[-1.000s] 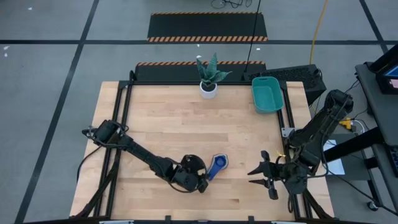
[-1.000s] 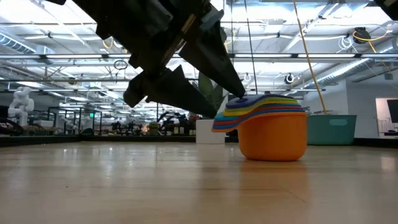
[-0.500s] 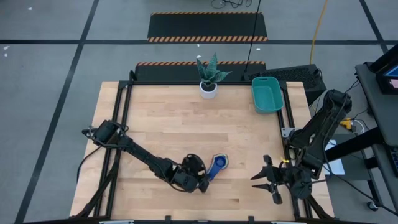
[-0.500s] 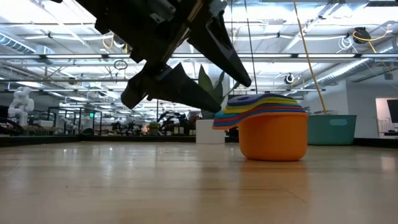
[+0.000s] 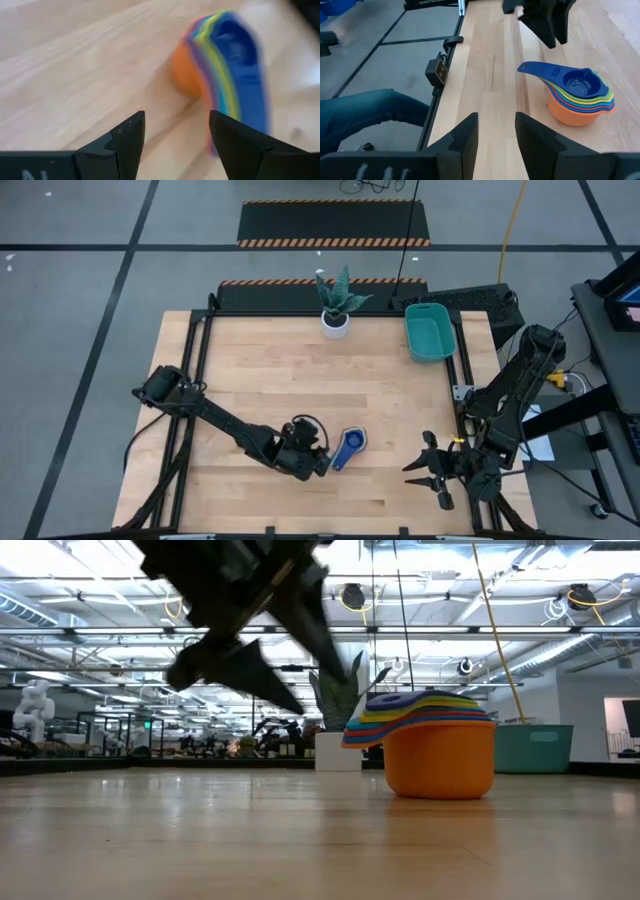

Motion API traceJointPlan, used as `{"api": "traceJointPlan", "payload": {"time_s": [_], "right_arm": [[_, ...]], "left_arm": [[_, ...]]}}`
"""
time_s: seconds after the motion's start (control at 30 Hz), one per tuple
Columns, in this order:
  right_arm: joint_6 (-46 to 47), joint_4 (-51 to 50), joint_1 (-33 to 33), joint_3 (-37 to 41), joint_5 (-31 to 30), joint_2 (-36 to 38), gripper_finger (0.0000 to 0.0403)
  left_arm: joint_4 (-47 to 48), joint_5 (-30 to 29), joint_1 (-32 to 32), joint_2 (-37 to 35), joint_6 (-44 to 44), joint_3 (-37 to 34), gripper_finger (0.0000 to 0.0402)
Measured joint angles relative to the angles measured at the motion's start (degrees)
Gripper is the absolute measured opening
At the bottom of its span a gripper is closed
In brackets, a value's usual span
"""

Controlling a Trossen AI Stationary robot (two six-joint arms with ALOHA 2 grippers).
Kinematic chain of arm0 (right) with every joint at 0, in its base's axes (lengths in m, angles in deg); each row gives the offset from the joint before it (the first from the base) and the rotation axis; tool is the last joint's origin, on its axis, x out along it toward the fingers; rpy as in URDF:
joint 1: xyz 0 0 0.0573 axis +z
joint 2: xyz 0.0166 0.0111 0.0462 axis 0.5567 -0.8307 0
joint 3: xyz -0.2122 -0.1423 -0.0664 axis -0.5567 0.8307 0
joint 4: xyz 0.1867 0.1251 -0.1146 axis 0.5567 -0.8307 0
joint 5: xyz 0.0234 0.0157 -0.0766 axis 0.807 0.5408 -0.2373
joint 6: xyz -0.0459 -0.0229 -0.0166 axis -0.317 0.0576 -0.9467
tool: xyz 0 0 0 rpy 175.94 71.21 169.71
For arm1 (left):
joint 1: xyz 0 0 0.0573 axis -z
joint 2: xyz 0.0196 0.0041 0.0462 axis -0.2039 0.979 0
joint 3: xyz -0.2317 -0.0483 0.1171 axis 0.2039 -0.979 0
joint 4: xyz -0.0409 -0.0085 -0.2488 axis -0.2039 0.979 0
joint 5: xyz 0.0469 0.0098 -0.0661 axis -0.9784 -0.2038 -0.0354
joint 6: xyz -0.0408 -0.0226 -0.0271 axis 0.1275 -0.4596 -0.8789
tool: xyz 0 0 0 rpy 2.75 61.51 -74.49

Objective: Nest measuring cups in basket
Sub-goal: Stack the dark blue measuring cup on top of the green measuring cup, then put the nested measuring cups into the green bin

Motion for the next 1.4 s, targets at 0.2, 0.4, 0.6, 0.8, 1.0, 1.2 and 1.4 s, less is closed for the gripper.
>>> {"api": "traceJointPlan", "payload": {"time_s": [0.2,0.4,0.6,0.8,1.0,1.2,1.4], "right_arm": [[-1.09,0.03,0.0,0.0,0.07,0.0,0.0123],[-1.31,0.13,0.0,-0.01,0.17,0.0,0.0123],[-1.3,0.34,0.0,0.0,0.24,0.0,0.0123],[-1.32,0.44,0.0,0.0,0.26,0.0,0.0123],[-1.38,1.31,0.0,0.0,0.26,0.0,0.0123],[0.36,1.71,0.0,0.0,0.22,0.0,0.0123],[3.19,1.68,0.31,0.0,0.07,-0.04,0.0123]], "left_arm": [[1.51,4.06,0.11,3.1,-4.93,-0.03,0.016],[-7.54,4.83,-0.08,7.22,-2.49,-0.07,0.0094],[-18.71,5.01,-0.37,9.57,1.07,-0.07,0.0069],[-25.74,4.99,-0.48,12.15,0.71,-0.05,0.0067],[-31.79,5.84,-0.74,16.75,1.78,2.63,0.0067],[-29.86,6.74,-0.9,17.92,7.19,8.54,0.0067],[-19.06,10.2,-1.37,17.61,9.48,14.02,0.0067]]}}
